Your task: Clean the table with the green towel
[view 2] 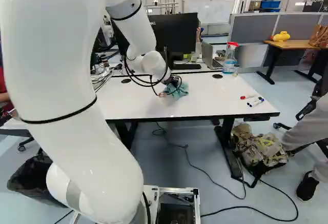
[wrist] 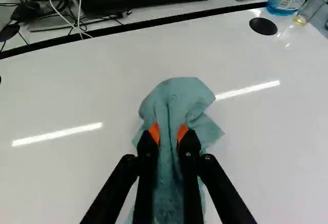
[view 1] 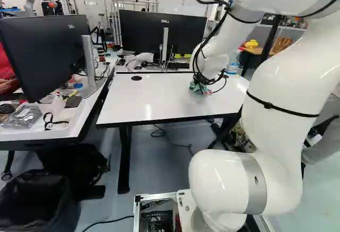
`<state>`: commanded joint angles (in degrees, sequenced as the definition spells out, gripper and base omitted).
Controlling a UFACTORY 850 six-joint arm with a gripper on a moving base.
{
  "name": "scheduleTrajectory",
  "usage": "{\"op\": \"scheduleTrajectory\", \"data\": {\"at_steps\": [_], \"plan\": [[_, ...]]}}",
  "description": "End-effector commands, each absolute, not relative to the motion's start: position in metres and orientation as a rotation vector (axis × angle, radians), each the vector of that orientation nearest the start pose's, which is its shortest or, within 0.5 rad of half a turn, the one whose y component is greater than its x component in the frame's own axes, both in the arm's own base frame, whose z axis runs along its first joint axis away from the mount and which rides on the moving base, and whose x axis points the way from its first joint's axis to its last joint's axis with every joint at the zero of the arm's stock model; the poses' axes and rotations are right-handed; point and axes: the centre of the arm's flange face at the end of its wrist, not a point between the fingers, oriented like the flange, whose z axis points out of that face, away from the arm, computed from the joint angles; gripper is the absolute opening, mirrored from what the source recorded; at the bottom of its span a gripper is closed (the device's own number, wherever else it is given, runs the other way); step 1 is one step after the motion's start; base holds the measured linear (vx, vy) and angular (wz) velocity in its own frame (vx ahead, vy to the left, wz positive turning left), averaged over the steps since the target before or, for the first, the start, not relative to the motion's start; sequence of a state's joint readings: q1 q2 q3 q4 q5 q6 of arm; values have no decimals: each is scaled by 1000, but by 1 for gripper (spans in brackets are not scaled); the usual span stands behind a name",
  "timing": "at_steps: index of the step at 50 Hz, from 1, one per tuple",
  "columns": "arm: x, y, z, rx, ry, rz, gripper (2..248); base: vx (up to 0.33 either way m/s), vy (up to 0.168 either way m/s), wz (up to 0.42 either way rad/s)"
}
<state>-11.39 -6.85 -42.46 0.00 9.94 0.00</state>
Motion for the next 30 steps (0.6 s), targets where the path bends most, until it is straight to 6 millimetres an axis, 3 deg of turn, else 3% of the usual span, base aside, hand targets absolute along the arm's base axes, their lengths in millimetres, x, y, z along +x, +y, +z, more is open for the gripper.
{"op": "scheduleTrajectory", "data": {"at_steps": [16,30], "plan": [[446,-73,429,-2949,240,-1229,55,0,0,0],[445,-71,429,-2948,235,-1229,55,0,0,0]]}}
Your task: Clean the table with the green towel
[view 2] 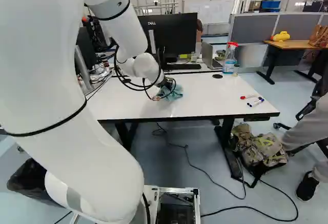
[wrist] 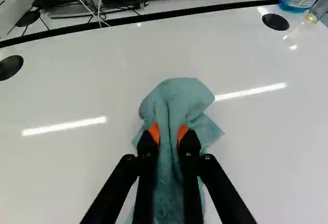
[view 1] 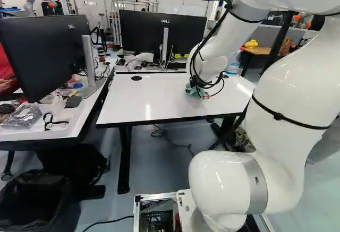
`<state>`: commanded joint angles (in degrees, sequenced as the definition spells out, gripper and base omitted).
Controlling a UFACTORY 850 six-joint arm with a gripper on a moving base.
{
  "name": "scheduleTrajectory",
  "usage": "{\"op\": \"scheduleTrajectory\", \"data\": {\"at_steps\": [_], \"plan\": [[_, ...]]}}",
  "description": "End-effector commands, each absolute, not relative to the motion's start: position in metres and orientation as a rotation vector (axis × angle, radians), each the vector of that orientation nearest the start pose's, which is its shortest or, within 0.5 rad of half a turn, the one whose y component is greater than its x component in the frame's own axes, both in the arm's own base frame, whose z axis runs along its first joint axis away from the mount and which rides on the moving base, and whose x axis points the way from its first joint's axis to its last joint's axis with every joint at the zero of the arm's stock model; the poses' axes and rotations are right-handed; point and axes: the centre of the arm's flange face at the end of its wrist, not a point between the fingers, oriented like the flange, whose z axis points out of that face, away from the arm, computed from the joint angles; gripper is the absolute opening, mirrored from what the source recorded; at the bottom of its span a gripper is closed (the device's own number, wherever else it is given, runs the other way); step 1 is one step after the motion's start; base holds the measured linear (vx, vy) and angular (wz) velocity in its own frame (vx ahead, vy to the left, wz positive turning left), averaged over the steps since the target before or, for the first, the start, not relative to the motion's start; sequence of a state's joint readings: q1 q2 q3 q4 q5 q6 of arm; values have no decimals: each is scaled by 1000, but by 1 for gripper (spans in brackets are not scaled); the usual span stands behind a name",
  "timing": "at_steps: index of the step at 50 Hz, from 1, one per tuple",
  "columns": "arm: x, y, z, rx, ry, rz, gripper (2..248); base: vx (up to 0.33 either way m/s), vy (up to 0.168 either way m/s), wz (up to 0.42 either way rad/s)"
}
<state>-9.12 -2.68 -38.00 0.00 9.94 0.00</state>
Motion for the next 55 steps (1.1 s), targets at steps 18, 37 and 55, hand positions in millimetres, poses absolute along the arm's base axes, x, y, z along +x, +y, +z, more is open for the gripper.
{"op": "scheduleTrajectory", "data": {"at_steps": [18,37,55], "plan": [[446,-74,432,-2946,242,-1238,55,0,0,0],[462,-99,452,-2932,311,-1314,55,0,0,0],[480,-126,473,-2916,377,-1390,55,0,0,0]]}}
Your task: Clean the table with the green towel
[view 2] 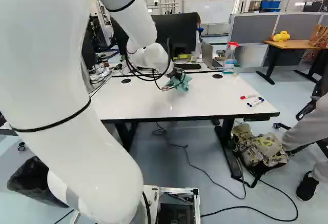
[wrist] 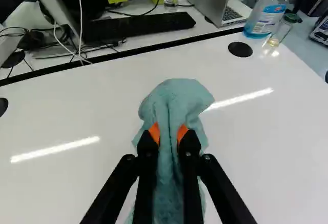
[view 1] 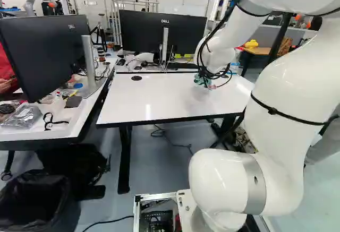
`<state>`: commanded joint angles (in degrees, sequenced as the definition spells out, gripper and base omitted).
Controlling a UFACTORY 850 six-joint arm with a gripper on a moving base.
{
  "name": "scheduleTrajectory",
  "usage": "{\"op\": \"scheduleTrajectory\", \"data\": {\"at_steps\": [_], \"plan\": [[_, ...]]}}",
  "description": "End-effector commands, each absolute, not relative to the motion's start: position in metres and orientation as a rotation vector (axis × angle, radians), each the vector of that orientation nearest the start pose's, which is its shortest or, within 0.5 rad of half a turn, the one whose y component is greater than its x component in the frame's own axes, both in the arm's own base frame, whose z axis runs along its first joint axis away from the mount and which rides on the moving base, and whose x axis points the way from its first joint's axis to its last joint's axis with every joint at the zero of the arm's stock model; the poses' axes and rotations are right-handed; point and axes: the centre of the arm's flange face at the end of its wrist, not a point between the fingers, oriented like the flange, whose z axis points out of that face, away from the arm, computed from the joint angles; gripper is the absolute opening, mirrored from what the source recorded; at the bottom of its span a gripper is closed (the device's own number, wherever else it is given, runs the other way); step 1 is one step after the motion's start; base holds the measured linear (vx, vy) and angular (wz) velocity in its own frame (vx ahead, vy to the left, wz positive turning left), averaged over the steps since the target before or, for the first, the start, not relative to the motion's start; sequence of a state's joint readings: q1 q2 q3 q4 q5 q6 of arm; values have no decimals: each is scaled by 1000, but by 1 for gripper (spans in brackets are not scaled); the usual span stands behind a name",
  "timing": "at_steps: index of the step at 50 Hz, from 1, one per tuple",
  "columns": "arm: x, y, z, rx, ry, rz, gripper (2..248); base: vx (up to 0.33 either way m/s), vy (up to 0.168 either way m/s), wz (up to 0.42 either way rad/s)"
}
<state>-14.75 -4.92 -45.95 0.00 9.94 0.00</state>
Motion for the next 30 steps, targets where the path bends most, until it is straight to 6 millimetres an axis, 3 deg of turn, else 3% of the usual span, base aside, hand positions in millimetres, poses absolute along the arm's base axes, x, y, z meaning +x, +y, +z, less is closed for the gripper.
{"op": "scheduleTrajectory", "data": {"at_steps": [19,30], "plan": [[494,-156,495,-2898,447,-1467,55,0,0,0],[501,-174,494,-2903,490,-1474,55,0,0,0]]}}
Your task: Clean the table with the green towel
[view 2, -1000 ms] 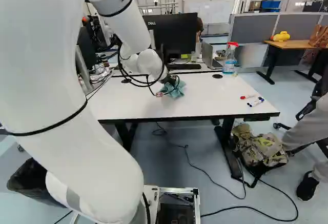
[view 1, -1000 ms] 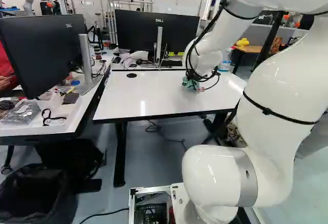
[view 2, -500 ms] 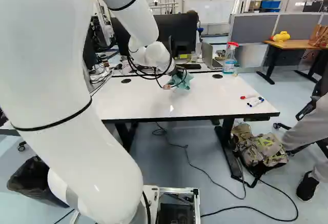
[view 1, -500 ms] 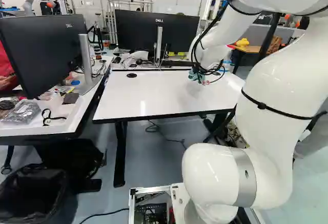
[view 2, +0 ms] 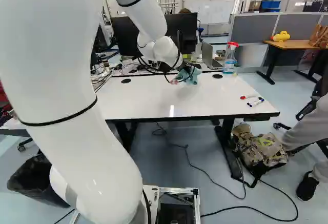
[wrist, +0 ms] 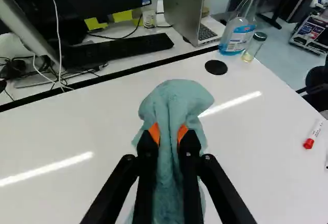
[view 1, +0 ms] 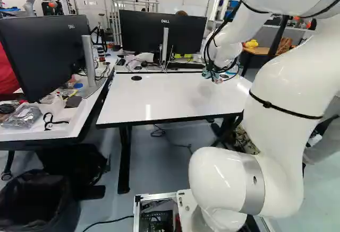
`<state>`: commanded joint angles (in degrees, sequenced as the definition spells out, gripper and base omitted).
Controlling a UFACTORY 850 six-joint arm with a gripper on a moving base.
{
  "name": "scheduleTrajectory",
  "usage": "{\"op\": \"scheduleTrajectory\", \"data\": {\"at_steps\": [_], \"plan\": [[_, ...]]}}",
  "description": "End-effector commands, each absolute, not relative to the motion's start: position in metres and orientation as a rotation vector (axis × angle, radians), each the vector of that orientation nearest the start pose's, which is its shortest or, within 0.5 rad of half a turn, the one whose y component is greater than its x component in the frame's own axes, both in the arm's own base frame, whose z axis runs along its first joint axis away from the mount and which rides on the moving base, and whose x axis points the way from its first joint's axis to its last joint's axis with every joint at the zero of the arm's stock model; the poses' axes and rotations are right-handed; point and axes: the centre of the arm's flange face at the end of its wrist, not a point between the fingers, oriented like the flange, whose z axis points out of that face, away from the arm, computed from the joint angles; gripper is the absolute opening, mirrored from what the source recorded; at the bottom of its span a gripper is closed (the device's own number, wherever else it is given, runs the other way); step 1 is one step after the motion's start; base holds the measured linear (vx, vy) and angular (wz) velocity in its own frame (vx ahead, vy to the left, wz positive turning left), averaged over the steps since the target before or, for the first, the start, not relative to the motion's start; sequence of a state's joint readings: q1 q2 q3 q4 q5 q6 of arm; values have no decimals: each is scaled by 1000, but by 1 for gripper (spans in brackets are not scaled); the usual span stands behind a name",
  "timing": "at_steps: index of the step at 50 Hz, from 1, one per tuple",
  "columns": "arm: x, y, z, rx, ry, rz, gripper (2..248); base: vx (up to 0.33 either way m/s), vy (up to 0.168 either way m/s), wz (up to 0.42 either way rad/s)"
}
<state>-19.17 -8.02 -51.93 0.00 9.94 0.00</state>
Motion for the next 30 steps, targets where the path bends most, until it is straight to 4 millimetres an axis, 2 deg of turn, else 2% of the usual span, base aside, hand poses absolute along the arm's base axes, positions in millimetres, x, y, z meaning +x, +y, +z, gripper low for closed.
{"op": "scheduleTrajectory", "data": {"at_steps": [30], "plan": [[522,-225,493,-2910,602,-1497,55,0,0,0]]}}
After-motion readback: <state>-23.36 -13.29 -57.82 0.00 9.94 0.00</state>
